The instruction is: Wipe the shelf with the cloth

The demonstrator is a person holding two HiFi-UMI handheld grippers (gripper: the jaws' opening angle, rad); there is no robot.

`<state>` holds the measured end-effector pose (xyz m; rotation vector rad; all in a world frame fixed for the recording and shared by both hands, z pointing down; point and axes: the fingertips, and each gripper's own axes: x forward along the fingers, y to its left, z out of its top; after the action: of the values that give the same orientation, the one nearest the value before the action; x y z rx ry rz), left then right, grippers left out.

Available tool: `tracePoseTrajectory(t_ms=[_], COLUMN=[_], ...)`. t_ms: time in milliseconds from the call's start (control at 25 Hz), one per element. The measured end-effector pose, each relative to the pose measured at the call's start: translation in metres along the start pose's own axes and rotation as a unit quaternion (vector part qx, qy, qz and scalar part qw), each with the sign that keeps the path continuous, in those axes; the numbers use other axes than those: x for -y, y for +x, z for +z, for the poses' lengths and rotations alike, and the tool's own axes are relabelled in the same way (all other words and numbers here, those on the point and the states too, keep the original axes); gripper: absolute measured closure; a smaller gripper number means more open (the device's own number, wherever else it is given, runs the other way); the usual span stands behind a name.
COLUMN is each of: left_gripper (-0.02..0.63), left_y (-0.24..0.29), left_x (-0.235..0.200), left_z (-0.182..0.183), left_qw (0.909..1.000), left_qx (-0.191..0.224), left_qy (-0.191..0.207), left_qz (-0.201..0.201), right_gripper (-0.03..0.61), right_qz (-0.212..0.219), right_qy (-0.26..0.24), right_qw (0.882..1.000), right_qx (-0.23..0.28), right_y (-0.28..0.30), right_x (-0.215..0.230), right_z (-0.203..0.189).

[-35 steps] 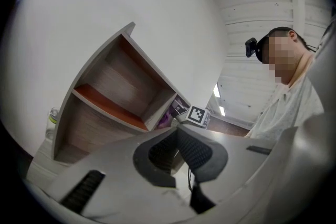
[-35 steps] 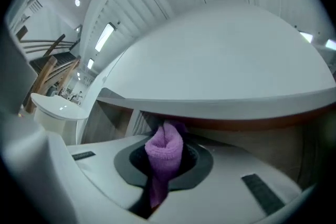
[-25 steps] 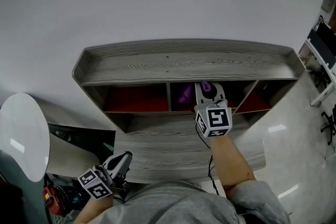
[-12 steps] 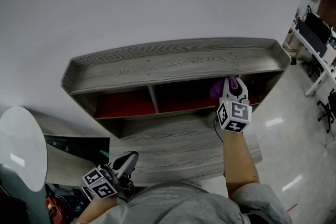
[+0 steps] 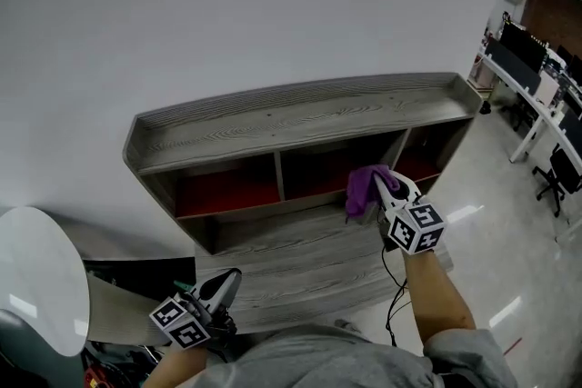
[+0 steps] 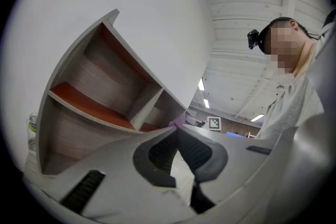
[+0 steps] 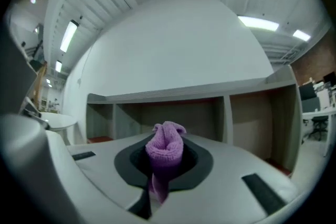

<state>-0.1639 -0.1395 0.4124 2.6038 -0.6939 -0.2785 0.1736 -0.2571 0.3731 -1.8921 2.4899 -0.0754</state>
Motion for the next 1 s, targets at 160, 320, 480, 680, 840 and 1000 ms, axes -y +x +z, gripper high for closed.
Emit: tracePoseTrajectory(t_ms=[160,320,480,680,840,1000], left_gripper=[0.578,0.578,0.578,0.578,0.578,0.578], left_y=[0.015,0.042,0.073,0.096,0.083,0.067], left_x=[0.032,0.081,0.128,0.167,0.184,0.186], left_z=[0.003,-0.012,-0.048,-0.072,-0.07,-0.07], left_qw=[0.9991,0.9953,0.9925,0.989,0.9853,0.9834], left_qx=[0.017,0.045,0.064,0.064,0.068,0.074], left_qy=[0.036,0.066,0.053,0.051,0.082,0.089], left_qz=[0.013,0.055,0.09,0.123,0.133,0.14], right_gripper=[0.538,0.538,0.539,0.54,0.542,0.543], right_qz=[0.11,0.186,0.238,0.271,0.271,0.268], right_qy=[0.002,0.0,-0.02,0.0,0.052,0.045], right_qw=[0.994,0.982,0.97,0.96,0.958,0.96], right_qx=[-0.021,-0.034,-0.055,-0.068,-0.071,-0.07], right_y=[-0.055,-0.116,-0.178,-0.21,-0.21,-0.212], right_x=[-0.023,-0.016,0.008,0.027,0.026,0.02], right_z=[-0.009,-0.025,-0.047,-0.063,-0.07,-0.068])
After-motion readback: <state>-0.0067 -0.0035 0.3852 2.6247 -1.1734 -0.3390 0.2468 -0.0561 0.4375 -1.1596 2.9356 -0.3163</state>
